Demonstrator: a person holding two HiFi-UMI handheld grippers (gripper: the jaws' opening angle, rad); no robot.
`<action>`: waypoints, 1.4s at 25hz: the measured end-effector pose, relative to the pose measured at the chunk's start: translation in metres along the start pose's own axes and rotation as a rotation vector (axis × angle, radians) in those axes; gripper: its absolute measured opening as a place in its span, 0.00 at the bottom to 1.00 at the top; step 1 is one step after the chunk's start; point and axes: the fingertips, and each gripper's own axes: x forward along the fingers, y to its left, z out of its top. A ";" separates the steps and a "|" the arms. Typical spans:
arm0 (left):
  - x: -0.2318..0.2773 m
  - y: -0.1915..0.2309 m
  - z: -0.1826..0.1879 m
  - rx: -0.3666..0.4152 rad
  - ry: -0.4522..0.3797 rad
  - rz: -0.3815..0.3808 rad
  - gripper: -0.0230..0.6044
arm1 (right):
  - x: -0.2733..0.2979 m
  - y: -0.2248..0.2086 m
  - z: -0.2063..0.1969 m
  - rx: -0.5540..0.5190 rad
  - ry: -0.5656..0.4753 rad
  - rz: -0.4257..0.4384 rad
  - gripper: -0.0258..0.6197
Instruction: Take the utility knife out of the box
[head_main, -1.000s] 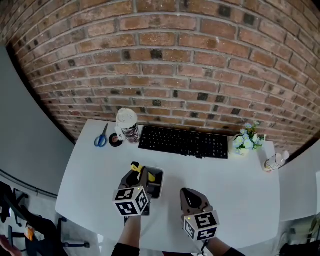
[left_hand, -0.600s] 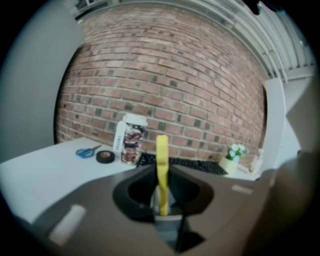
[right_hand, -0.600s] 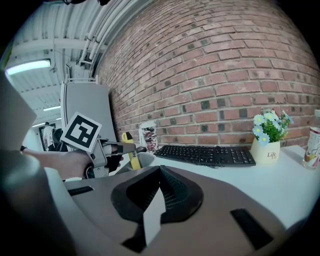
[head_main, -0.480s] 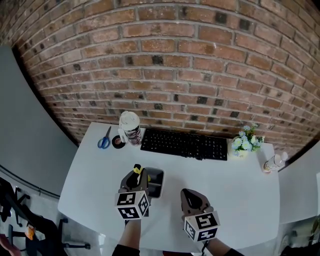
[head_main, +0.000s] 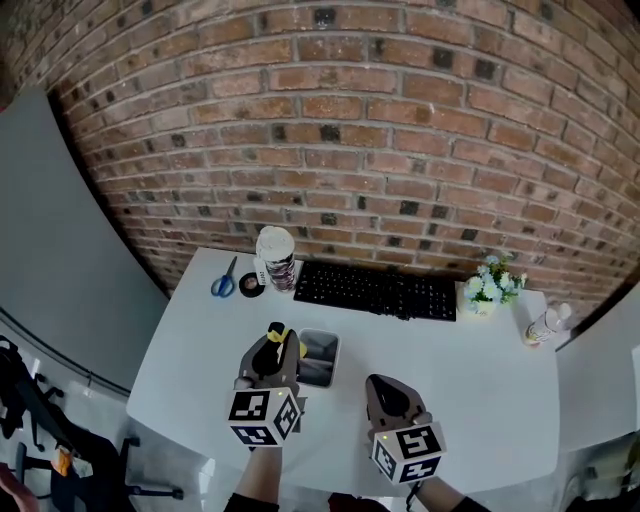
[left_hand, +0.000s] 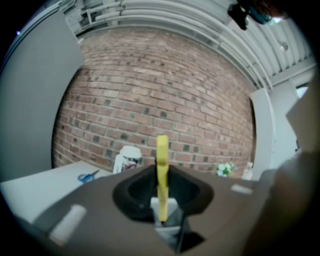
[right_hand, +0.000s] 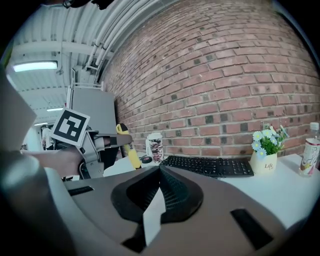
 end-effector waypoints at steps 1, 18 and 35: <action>-0.006 -0.001 0.008 0.003 -0.015 -0.007 0.15 | -0.003 0.004 0.004 -0.002 -0.010 0.001 0.05; -0.138 0.019 0.090 0.080 -0.152 0.003 0.15 | -0.045 0.105 0.053 -0.035 -0.148 0.075 0.05; -0.283 0.058 0.101 0.110 -0.190 0.161 0.15 | -0.083 0.237 0.081 -0.157 -0.231 0.283 0.05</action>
